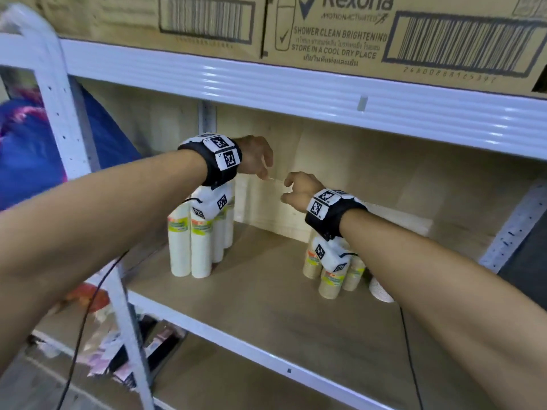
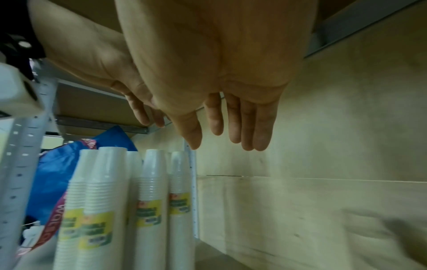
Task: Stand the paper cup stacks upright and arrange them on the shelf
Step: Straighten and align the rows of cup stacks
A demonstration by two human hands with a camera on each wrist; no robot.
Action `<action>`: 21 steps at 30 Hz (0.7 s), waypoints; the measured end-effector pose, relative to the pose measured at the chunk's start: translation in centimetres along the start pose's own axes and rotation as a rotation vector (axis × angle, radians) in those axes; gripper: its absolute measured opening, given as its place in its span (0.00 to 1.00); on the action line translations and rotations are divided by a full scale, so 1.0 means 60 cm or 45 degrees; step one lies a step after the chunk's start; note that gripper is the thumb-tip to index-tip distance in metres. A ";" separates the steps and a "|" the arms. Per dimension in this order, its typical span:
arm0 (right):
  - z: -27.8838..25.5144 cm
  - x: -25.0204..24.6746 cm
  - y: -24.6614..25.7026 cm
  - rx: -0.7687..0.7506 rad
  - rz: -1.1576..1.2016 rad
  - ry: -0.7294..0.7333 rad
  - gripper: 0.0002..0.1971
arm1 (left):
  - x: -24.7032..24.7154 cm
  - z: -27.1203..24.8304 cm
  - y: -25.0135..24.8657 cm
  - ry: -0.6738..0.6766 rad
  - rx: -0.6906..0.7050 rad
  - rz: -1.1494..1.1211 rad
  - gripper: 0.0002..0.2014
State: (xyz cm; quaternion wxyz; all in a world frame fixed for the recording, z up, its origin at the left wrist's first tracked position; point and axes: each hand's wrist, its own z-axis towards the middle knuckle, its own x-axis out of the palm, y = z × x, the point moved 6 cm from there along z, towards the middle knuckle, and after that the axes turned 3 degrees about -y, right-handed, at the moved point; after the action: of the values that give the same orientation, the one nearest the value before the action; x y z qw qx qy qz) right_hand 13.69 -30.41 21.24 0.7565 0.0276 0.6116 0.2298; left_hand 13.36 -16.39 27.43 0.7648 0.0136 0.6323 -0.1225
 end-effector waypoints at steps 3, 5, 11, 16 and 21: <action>0.009 0.019 0.074 -0.112 0.021 0.018 0.18 | -0.027 -0.027 0.075 -0.042 -0.102 0.026 0.17; 0.012 0.030 0.117 -0.182 0.052 0.031 0.18 | -0.038 -0.045 0.121 -0.054 -0.165 0.037 0.17; 0.019 0.066 0.225 -0.321 0.161 0.016 0.19 | -0.047 -0.101 0.227 -0.066 -0.288 0.063 0.17; 0.033 0.090 0.279 -0.342 0.123 0.009 0.23 | -0.032 -0.122 0.287 -0.090 -0.342 0.049 0.17; 0.051 0.117 0.305 -0.303 0.049 0.003 0.19 | -0.001 -0.122 0.302 -0.027 -0.323 -0.004 0.19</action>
State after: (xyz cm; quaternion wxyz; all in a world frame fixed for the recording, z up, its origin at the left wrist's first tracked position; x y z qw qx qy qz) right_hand 11.82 -10.67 21.51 0.7491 -0.0511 0.5803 0.3154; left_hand 10.01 2.47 23.61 0.7668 -0.0856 0.6348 -0.0427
